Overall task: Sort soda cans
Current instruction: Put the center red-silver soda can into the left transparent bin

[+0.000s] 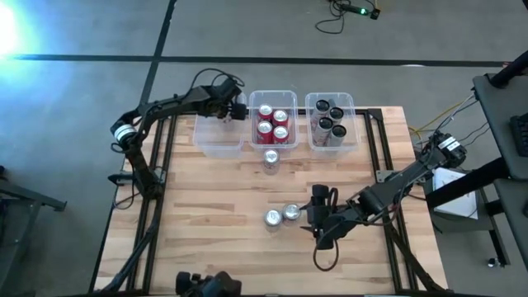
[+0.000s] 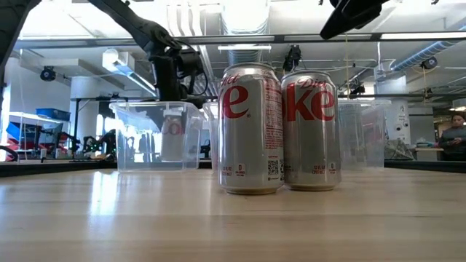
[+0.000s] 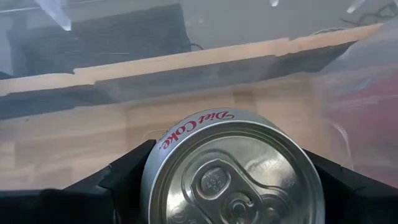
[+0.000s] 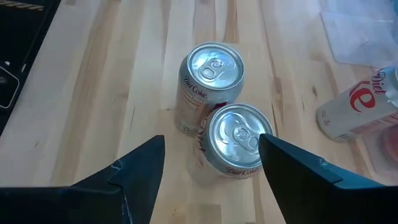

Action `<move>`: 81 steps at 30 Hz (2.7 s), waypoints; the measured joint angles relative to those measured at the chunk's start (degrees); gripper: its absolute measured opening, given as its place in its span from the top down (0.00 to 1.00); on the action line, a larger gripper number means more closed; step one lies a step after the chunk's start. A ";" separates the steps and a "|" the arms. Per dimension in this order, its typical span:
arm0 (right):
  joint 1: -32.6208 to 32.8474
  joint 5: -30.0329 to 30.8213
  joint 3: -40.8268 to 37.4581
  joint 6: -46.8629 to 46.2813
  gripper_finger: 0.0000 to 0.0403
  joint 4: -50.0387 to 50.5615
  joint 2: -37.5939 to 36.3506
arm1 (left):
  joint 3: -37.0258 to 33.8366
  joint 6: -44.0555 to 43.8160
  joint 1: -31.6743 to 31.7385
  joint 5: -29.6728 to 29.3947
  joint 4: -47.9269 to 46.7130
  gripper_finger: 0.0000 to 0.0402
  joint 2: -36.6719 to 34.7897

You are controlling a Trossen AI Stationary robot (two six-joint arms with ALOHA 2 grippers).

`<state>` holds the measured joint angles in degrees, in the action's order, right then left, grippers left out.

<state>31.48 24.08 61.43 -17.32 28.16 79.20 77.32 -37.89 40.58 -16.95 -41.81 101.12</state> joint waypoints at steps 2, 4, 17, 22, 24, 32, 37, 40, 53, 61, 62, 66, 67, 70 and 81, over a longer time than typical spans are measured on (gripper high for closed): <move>0.00 0.00 0.00 -0.02 0.36 -0.02 0.00 | 0.06 -0.04 0.34 -0.02 0.20 0.29 -0.02; 0.00 0.00 0.00 -0.08 0.36 -0.14 0.00 | 0.06 -0.26 0.76 -0.02 0.87 0.29 -0.02; 0.00 0.00 0.00 -0.07 0.37 -0.11 0.04 | -2.94 -0.83 1.92 -0.09 2.91 0.29 -0.46; 0.00 0.02 0.00 -0.27 0.35 -0.15 0.04 | -2.93 -0.83 1.92 -0.07 3.40 0.29 -0.50; 0.00 0.02 0.00 -0.72 0.34 -0.15 0.04 | -2.96 -0.83 1.94 -0.07 3.50 0.29 -0.37; 0.00 0.02 0.00 -0.63 0.36 -0.15 0.07 | -3.02 -0.68 1.81 -0.02 4.23 0.29 -0.17; 0.00 0.02 0.00 -0.02 0.37 -0.15 0.07 | -2.96 -0.66 1.69 0.48 4.69 0.29 -0.23; 0.00 0.02 0.00 0.01 0.35 -0.15 0.07 | -2.22 -0.78 1.57 1.31 4.27 0.29 -0.56; 0.00 0.02 0.00 0.42 0.32 -0.17 0.07 | -0.40 0.03 1.42 1.42 3.20 0.29 -1.00; 0.00 0.02 -0.02 -0.65 0.33 -0.17 0.07 | -1.56 -2.92 1.57 -1.15 1.72 0.29 -0.18; 0.00 0.02 -0.06 -0.66 0.32 -0.17 0.07 | -1.92 -3.10 1.56 -1.82 1.75 0.28 -0.02; 0.00 0.02 -0.13 -0.68 0.31 -0.16 0.09 | -2.36 -4.20 1.53 -2.63 2.33 0.28 0.24; 0.00 0.02 -0.15 -0.68 0.30 -0.18 0.09 | -2.38 -4.22 1.50 -2.85 2.09 0.28 0.33; 0.00 0.00 -0.28 -0.68 0.29 -0.15 0.09 | -2.43 -4.37 1.57 -2.81 1.79 0.28 0.42; 0.00 0.00 -0.59 -0.69 0.27 -0.17 0.09 | -2.43 -4.94 1.53 -1.95 0.75 0.21 0.42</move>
<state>31.48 24.08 60.84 -18.01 27.99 79.29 74.89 -42.83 42.11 -18.90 -41.06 101.54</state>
